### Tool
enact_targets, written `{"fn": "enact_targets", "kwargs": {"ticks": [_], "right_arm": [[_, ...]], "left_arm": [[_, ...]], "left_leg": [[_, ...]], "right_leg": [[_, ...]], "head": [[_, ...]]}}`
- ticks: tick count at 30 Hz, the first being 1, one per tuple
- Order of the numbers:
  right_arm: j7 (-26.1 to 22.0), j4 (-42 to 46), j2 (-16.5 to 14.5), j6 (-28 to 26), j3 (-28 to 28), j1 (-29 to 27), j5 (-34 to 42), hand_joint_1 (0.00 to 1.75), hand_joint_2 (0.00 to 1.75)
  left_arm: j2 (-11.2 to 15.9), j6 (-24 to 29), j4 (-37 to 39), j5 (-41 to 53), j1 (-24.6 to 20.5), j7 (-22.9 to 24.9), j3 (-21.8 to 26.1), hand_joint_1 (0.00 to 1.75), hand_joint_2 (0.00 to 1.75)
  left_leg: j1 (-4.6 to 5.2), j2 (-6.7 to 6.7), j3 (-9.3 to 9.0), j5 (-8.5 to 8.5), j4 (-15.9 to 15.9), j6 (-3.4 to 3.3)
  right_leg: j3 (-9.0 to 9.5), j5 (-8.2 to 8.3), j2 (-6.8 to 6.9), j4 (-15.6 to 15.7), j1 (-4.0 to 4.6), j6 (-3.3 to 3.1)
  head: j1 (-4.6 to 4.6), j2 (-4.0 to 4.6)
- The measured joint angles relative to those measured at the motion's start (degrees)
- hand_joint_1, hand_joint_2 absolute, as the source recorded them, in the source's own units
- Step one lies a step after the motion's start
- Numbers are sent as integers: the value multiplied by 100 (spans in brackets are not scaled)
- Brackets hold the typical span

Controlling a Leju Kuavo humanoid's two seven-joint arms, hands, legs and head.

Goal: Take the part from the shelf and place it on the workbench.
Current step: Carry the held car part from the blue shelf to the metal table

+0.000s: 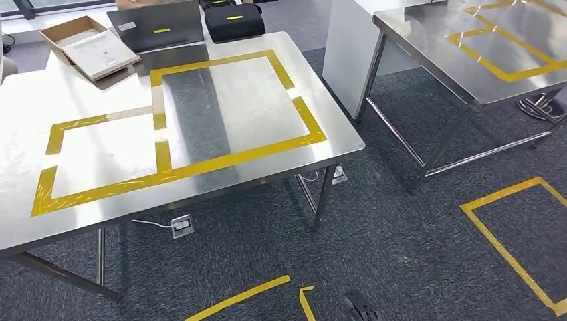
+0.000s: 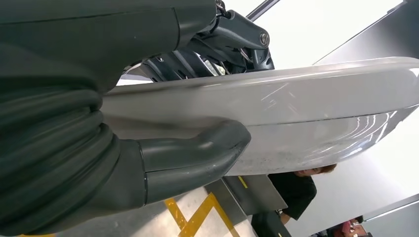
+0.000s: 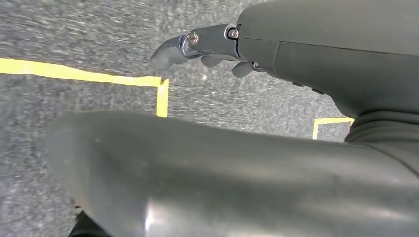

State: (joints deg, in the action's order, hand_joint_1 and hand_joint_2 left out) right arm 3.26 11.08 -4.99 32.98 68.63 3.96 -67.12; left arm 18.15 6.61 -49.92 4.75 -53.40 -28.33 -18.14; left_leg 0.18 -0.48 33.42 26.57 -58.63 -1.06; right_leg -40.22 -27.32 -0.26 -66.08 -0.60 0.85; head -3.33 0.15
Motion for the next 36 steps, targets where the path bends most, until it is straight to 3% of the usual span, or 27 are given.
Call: {"fn": "enact_targets", "kwargs": {"ticks": [2, 7, 8, 11, 12, 13, 14, 16, 17, 19, 22, 24, 26, 27, 28, 29, 31, 32, 33, 36], "right_arm": [[-2, 0, -1, 0, 0, 0, -16, 0, 0], [0, 0, -1, -3, 0, 8, -41, 0, 0], [1, 0, 0, -5, 0, 12, -40, 0, 0], [12, 0, 1, -11, 0, 16, -39, 0, 0], [14, 0, 1, -11, 0, 14, -38, 0, 0], [15, 0, 1, -11, 0, 12, -38, 0, 0], [15, 0, 0, -11, 0, 10, -37, 0, 0], [15, -1, -4, -11, 0, 10, -33, 0, 0], [16, -1, -8, -11, 0, 13, -31, 0, 0], [16, -1, -13, -11, 0, 16, -27, 0, 0], [16, 0, -8, -8, -1, 19, -25, 0, 0], [16, 0, -5, 3, -2, 31, -24, 0, 0], [16, 0, -7, 11, -2, 22, -24, 0, 0], [17, 0, -6, 11, -2, 13, -24, 0, 0], [17, 0, -6, 11, -2, 6, -24, 0, 0], [16, 0, -6, 11, -2, 2, -24, 0, 0], [15, 0, -6, 11, -2, 2, -22, 0, 0], [15, 0, -6, 11, -3, 5, -22, 0, 0], [15, 0, -6, 11, -3, 5, -20, 0, 0], [15, 0, -4, 11, -3, -2, -4, 0, 0]], "left_arm": [[4, 0, -3, 13, -1, 1, 5, 175, 175], [44, -3, -38, 21, -1, -1, 54, 175, 175], [50, -5, -40, 21, -14, -2, 63, 175, 175], [50, -11, -23, 21, -11, -2, 79, 175, 175], [50, -14, -18, 22, 11, -2, 80, 175, 175], [50, -15, -15, 24, 29, -2, 80, 175, 175], [50, -17, -14, 26, 38, -2, 81, 175, 175], [51, -18, -13, 30, 27, -3, 83, 175, 175], [50, -18, -9, 31, 17, -4, 84, 175, 175], [50, -18, -2, 34, 14, -4, 85, 175, 175], [49, -17, -3, 36, 16, -7, 85, 175, 175], [48, -16, -4, 31, 11, -13, 86, 175, 175], [47, -16, 3, 26, 38, -15, 87, 175, 175], [46, -16, 8, 26, 63, -16, 87, 175, 175], [47, -16, 12, 25, 84, -16, 87, 175, 175], [48, -17, 15, 24, 98, -17, 87, 175, 175], [50, -21, 23, 16, 106, -26, 87, 175, 175], [50, -24, 30, 11, 104, -33, 87, 175, 175], [52, -29, 36, 7, 103, -39, 87, 175, 175], [59, -50, 52, -7, 114, -51, 87, 175, 175]], "left_leg": [[9, -3, -64, 94, -24, 61], [7, 3, -83, 221, -222, 241], [-2, 9, 25, 290, -428, 271], [-19, 18, 637, 573, -1324, 324], [-19, 18, 793, 592, -1464, 325], [-19, 18, 858, 507, -1423, 316], [-17, 17, 831, 313, -1207, 293], [5, 18, 627, -188, -515, 222], [23, 18, 537, -303, -248, 186], [50, 18, 449, -331, -28, 122], [25, 15, 325, -320, 25, 28], [13, 16, 254, -286, 45, -23], [18, 15, 217, -229, 41, -52], [20, 12, 193, -196, 35, -54], [19, 7, 163, -159, 25, -48], [17, 3, 124, -117, 11, -37], [17, 1, 41, -24, -20, 1], [20, 1, 19, 13, -32, 26], [24, 0, 6, 43, -33, 57], [20, -1, -28, 77, -81, 174]], "right_leg": [[168, 277, 5, 545, 14, -51], [355, 241, -6, 668, 14, -240], [410, 215, -10, 674, 6, -268], [536, 107, -11, 678, 9, -305], [583, 66, -13, 678, 10, -306], [638, 22, -15, 678, 12, -304], [699, -23, -17, 678, 14, -300], [808, -114, -21, 679, 20, -277], [841, -156, -24, 680, 25, -252], [891, -204, -28, 669, 35, -191], [887, -267, -21, 532, 40, -113], [598, -432, -12, 42, 26, -63], [134, -660, -9, -625, 16, -23], [-42, -700, -9, -805, 13, -13], [-128, -626, -8, -793, 13, -10], [-112, -431, -7, -582, 11, -13], [98, 66, -2, 135, 14, -39], [194, 170, 1, 421, 26, -63], [259, 216, 2, 587, 38, -92], [367, 203, 0, 686, 49, -206]], "head": [[3, 0], [13, 0], [21, 0], [32, 0], [32, 0], [33, 0], [32, 0], [35, 0], [39, 0], [51, 0], [50, 0], [41, 0], [35, 0], [32, 0], [30, 0], [26, 0], [28, 0], [32, 0], [37, 0], [42, 0]]}}
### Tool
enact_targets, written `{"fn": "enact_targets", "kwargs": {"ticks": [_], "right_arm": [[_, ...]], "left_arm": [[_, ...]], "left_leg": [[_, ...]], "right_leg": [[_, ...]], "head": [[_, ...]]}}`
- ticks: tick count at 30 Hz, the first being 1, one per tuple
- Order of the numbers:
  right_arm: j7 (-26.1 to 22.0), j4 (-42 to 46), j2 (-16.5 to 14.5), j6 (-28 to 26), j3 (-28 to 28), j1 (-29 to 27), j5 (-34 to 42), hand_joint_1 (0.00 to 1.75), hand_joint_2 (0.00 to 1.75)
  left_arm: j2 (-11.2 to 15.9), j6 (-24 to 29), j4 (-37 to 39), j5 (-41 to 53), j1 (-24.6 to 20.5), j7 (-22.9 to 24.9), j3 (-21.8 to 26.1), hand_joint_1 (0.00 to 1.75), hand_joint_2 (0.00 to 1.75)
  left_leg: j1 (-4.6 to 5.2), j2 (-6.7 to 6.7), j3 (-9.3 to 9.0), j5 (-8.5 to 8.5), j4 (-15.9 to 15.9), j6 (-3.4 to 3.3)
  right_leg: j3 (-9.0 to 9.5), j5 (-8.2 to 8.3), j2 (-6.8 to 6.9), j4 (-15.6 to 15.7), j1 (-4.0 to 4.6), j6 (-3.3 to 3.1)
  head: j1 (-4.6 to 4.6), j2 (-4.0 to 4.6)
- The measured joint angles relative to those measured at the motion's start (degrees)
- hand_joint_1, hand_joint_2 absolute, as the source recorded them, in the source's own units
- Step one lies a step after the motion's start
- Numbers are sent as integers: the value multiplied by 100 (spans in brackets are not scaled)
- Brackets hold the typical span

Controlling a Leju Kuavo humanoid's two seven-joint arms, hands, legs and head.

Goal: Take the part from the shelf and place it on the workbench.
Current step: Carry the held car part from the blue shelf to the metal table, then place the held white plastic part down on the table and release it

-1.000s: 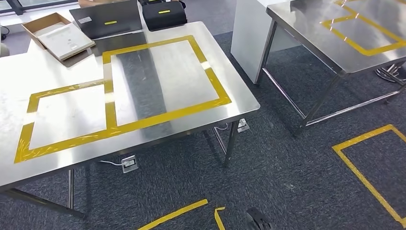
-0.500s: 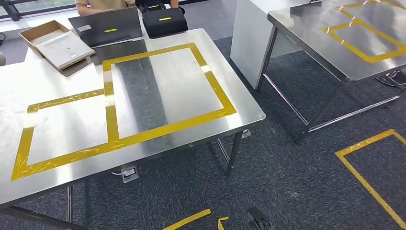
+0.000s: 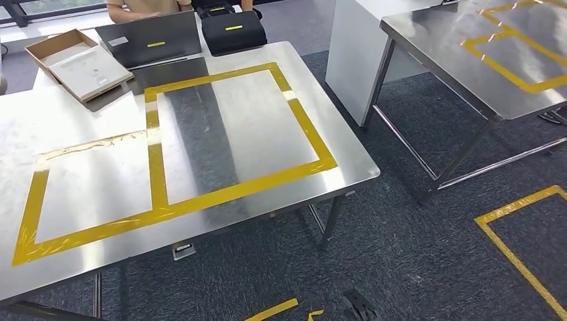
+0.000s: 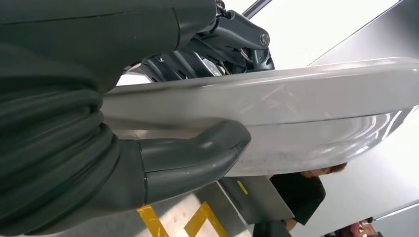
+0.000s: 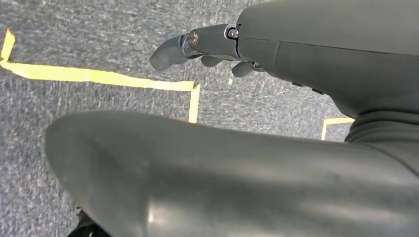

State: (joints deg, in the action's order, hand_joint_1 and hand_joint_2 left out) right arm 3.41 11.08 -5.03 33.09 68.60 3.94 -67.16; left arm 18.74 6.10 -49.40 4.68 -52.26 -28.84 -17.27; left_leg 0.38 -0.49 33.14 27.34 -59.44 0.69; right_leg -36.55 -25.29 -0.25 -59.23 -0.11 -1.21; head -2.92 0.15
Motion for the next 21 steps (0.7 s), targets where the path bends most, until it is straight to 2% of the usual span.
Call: {"fn": "enact_targets", "kwargs": {"ticks": [2, 3, 5, 6, 7, 8, 10, 12, 14, 16, 18, 21], "right_arm": [[1, 0, 1, -1, 1, 3, 18, 0, 0], [2, 0, 2, -2, 1, 6, 30, 0, 0], [3, 0, 4, -2, 2, 8, 48, 0, 0], [4, 0, 4, -2, 3, 7, 54, 0, 0], [5, 0, 5, -2, 5, 5, 59, 0, 0], [5, 0, 5, -2, 6, 5, 61, 0, 0], [2, 0, 5, -2, 8, 6, 65, 0, 0], [-3, 0, 10, -2, 9, 10, 66, 0, 0], [-4, 0, 22, -2, 11, 8, 69, 0, 0], [-2, 0, 41, 1, 14, 4, 77, 0, 0], [2, 0, 62, 15, 20, 5, 90, 0, 0], [2, 0, 95, 32, 44, 6, 100, 0, 0]], "left_arm": [[4, -15, 15, -16, -14, -5, 0, 175, 175], [4, -34, 33, -18, -24, -6, 0, 175, 175], [-4, -109, 125, 28, -39, 1, -8, 175, 175], [-15, -152, 206, 84, -41, 13, -17, 175, 175], [-30, -179, 309, 163, -52, 25, -32, 175, 175], [-50, -173, 430, 263, -76, 35, -51, 175, 175], [-104, 26, 740, 556, -171, 17, -121, 175, 175], [-192, 468, 1111, 941, -287, -33, -241, 175, 175], [-309, 996, 1486, 1415, -355, -12, -408, 175, 175], [-440, 1417, 1849, 1901, -385, 117, -618, 175, 175], [-577, 1677, 2179, 2272, -405, 300, -831, 175, 175], [-776, 1906, 2596, 2674, -419, 633, -1135, 175, 175]], "left_leg": [[-16, 11, 82, 82, -227, 68], [-28, 17, 224, 177, -483, 94], [-49, 18, 637, 415, -1150, 133], [-62, 19, 820, 474, -1385, 146], [-75, 20, 919, 437, -1449, 155], [-86, 22, 915, 289, -1312, 160], [-101, 24, 668, -175, -613, 149], [-82, 26, 449, -348, -53, 103], [-63, 23, 390, -330, 62, 44], [-65, 14, 371, -406, 69, 22], [-57, 6, 365, -408, 81, 7], [-51, -1, 354, -382, 81, -44]], "right_leg": [[93, -16, -3, 23, -15, -71], [130, -35, -4, 32, -21, -97], [183, -79, -5, 29, -22, -124], [208, -104, -7, 27, -24, -124], [235, -128, -9, 22, -26, -117], [267, -156, -13, 18, -30, -106], [336, -216, -20, 8, -39, -66], [359, -262, -25, 0, -36, -5], [354, -292, -23, 3, -26, 51], [370, -286, -19, 25, -18, 10], [397, -269, -15, 63, -14, -55], [442, -274, -8, 122, -15, -44]], "head": [[15, 0], [23, 0], [30, 0], [30, 0], [30, 0], [30, 0], [32, 0], [43, 0], [47, 0], [41, 0], [39, 0], [38, 0]]}}
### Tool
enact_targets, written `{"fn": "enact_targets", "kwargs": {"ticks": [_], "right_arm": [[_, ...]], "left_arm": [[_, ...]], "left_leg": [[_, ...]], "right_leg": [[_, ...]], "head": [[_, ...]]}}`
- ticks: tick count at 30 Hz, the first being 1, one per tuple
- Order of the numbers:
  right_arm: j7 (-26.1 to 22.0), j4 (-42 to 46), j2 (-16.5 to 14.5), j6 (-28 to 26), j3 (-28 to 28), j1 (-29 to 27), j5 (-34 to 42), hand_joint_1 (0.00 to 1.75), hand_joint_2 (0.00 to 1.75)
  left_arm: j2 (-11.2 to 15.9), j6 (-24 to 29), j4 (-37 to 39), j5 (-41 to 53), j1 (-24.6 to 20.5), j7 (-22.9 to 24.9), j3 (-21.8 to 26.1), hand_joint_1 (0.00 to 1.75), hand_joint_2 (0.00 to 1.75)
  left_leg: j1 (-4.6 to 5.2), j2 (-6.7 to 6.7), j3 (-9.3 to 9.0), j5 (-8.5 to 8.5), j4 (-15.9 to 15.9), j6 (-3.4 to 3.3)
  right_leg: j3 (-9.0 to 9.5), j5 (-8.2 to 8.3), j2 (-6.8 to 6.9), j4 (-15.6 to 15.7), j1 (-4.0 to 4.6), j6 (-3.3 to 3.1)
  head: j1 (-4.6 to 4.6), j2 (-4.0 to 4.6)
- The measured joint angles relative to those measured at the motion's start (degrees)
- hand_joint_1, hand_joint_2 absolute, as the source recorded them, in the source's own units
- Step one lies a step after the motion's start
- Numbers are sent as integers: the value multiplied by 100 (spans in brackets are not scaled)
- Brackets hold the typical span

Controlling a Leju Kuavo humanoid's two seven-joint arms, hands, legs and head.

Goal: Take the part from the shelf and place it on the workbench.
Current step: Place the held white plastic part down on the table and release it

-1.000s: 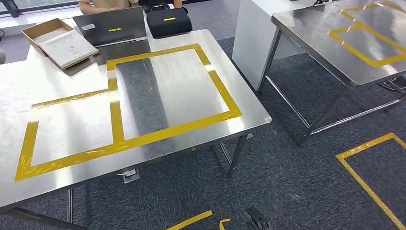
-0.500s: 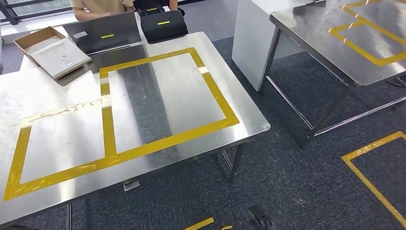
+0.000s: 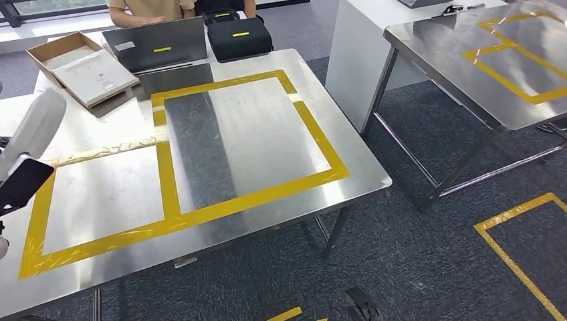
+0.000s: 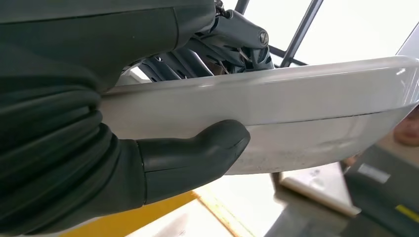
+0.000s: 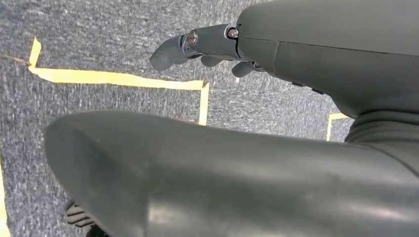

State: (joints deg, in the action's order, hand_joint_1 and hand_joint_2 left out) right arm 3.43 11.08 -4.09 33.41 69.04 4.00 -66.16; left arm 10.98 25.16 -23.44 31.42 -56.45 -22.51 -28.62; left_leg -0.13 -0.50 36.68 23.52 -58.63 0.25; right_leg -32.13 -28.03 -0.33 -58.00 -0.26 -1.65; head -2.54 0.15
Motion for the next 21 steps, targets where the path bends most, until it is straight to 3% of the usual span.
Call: {"fn": "enact_targets", "kwargs": {"ticks": [2, 5, 7, 18, 21], "right_arm": [[3, 0, 19, 1, 11, 0, 0, 0, 0], [7, 0, 28, 1, 14, -3, -8, 0, 0], [3, 0, 28, 1, 14, -4, -18, 0, 0], [1, 0, 28, 1, 14, -11, -74, 0, 0], [-11, 0, 27, 1, 14, -18, -101, 0, 0]], "left_arm": [[-99, 56, 213, 170, -1, 180, -191, 175, 175], [-210, 67, 453, 332, 6, 432, -390, 175, 175], [-269, 79, 573, 394, 31, 563, -490, 175, 175], [-361, 73, 843, 653, 129, 803, -754, 175, 175], [-363, 63, 876, 707, 129, 864, -803, 44, 175]], "left_leg": [[3, 1, -3, 7, 0, -23], [11, 9, -3, 12, -1, -46], [15, 12, -5, 13, -2, -53], [12, 13, -15, 3, 12, -49], [12, 13, -18, 2, 17, -48]], "right_leg": [[20, 5, 2, 29, -2, 36], [32, 11, 2, 60, -13, 155], [33, 13, 2, 65, -20, 200], [27, 16, 1, 52, -14, 221], [26, 13, 1, 50, -14, 219]], "head": [[0, 0], [1, 0], [2, 0], [3, 0], [3, 0]]}}
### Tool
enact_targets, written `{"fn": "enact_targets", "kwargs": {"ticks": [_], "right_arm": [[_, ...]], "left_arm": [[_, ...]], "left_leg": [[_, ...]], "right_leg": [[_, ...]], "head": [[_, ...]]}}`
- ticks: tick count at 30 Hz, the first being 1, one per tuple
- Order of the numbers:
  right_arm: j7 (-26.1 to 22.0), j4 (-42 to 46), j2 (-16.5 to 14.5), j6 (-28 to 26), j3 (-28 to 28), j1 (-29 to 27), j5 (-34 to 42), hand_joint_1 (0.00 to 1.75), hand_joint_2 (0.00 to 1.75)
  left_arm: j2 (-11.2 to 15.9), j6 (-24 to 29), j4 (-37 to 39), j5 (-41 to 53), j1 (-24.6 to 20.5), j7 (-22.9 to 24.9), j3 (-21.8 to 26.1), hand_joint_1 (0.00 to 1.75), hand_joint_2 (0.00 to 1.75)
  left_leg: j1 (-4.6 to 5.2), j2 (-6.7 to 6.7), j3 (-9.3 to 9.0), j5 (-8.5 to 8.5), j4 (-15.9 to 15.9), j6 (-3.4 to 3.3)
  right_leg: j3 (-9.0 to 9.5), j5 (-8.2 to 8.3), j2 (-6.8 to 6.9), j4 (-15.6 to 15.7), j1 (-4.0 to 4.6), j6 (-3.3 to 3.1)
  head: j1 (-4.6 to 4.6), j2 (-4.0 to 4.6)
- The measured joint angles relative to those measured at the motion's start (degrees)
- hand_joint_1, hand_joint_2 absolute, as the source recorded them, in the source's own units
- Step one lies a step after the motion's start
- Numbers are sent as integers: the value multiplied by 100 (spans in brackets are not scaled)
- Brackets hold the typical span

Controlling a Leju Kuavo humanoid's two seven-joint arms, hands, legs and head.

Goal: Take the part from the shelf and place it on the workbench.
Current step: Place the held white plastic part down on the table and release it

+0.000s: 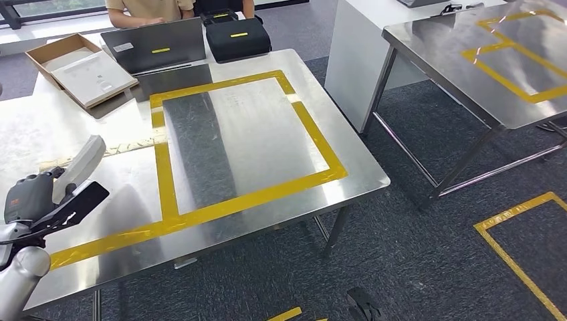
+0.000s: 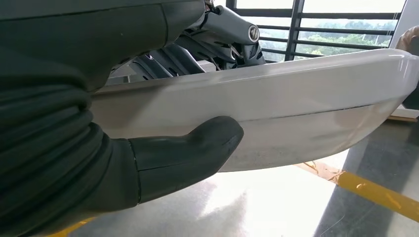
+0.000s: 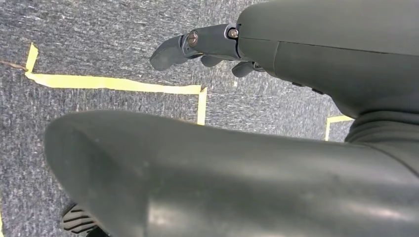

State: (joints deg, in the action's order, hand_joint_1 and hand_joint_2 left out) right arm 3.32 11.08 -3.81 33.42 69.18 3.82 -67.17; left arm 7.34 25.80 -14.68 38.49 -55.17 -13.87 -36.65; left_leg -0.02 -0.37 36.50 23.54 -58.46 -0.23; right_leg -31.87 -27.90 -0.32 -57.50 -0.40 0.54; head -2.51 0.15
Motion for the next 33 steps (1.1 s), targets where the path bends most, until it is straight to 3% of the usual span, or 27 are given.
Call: {"fn": "enact_targets", "kwargs": {"ticks": [1, 5, 9, 21, 33], "right_arm": [[-10, 0, -1, 0, 0, -3, -8, 0, 0], [-46, 0, 0, 0, 0, -18, -34, 0, 0], [-92, 0, 1, 0, 0, -30, -52, 0, 0], [41, 0, -15, 0, 0, -53, -35, 0, 0], [98, 0, -90, 0, 4, -18, 68, 0, 0]], "left_arm": [[0, 3, 7, 13, 0, 20, -11, 0, 175], [3, 13, 27, 13, 0, 83, -20, 0, 175], [17, -15, 52, -7, 2, 114, -20, 0, 0], [7, 16, 48, -141, -90, 125, 4, 0, 0], [-228, 218, -417, -878, -1249, -991, 853, 0, 0]], "left_leg": [[0, 0, 0, 0, 1, 0], [0, -1, -2, 1, 5, 1], [0, -1, -4, 1, 7, 2], [0, -2, -8, 0, 8, 3], [1, -2, -9, -2, 8, 4]], "right_leg": [[0, -1, 0, 0, 0, -1], [1, -5, 1, -1, 0, -3], [1, -6, 1, -2, 0, -4], [1, -8, 2, -3, 0, -7], [3, -5, 6, -5, 0, -5]], "head": [[0, 0], [0, 0], [0, 0], [1, 0], [0, 0]]}}
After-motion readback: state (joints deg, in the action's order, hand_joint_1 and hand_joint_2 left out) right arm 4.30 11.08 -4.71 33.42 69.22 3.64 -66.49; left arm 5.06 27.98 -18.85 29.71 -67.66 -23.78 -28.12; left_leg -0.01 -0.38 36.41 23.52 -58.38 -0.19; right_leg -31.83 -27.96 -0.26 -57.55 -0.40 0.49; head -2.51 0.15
